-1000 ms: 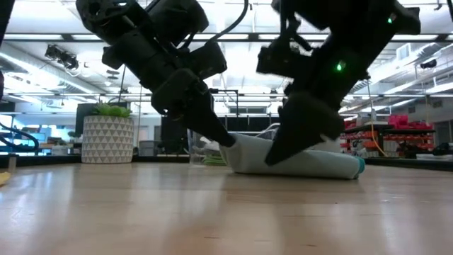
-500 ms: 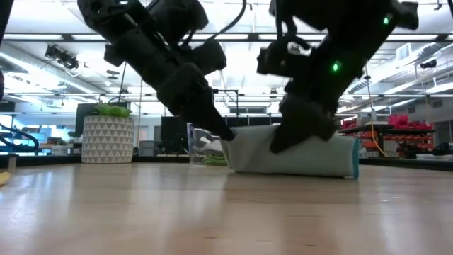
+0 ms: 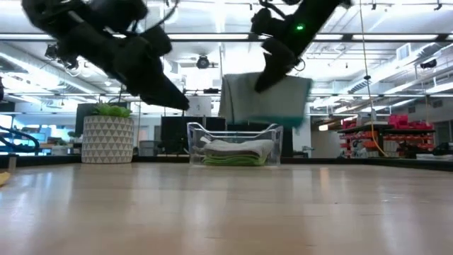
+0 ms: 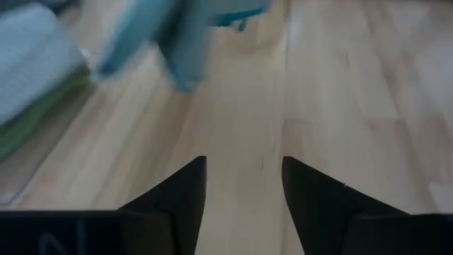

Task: Fold microfiber towels
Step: Stack the folded blue microfiber cloth on top of the gray microfiber cloth, then fold the yellow microfiber cloth

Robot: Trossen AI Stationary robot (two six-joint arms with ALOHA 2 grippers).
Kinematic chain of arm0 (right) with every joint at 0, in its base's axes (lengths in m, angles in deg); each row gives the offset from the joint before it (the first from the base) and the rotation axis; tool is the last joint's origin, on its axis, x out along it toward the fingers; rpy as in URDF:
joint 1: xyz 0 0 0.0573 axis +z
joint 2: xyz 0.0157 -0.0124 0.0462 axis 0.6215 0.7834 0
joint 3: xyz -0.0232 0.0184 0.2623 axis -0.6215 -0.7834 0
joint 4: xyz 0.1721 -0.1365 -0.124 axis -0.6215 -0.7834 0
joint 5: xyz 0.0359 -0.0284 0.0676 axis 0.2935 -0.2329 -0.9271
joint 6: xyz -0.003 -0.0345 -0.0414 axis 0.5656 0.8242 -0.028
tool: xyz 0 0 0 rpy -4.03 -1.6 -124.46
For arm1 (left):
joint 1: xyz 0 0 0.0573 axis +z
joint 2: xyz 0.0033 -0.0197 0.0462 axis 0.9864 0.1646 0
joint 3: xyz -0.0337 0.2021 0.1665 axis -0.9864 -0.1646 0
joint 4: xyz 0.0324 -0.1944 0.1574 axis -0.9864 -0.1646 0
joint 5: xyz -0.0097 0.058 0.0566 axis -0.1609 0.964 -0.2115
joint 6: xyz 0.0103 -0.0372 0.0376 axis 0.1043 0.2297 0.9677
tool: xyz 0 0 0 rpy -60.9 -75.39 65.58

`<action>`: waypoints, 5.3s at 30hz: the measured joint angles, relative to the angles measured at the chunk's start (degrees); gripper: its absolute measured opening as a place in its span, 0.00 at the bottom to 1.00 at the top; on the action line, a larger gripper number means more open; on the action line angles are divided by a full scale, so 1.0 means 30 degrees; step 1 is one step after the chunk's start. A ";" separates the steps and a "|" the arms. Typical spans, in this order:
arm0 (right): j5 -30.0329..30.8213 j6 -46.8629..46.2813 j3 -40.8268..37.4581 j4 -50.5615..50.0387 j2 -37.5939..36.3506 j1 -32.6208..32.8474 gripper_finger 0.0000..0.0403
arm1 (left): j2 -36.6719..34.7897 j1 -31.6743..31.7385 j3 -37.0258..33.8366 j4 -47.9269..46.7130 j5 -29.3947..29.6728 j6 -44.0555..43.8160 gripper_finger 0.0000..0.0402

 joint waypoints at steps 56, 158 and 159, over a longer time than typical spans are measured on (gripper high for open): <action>-1.5122 0.8267 1.3274 -0.3471 1.0376 -1.3405 0.60 | -0.3856 0.3591 -0.3403 0.1929 -0.0061 0.0099 0.37; -1.5819 0.7515 -0.2075 1.1997 0.0224 -0.3285 0.01 | 0.4748 -0.6287 1.2248 -2.4878 -0.3466 -1.0741 0.29; -1.5816 0.7532 -0.2079 1.1858 0.0224 -0.3119 0.01 | 0.4748 -0.6296 1.1888 -2.5105 -0.4284 -1.0967 0.34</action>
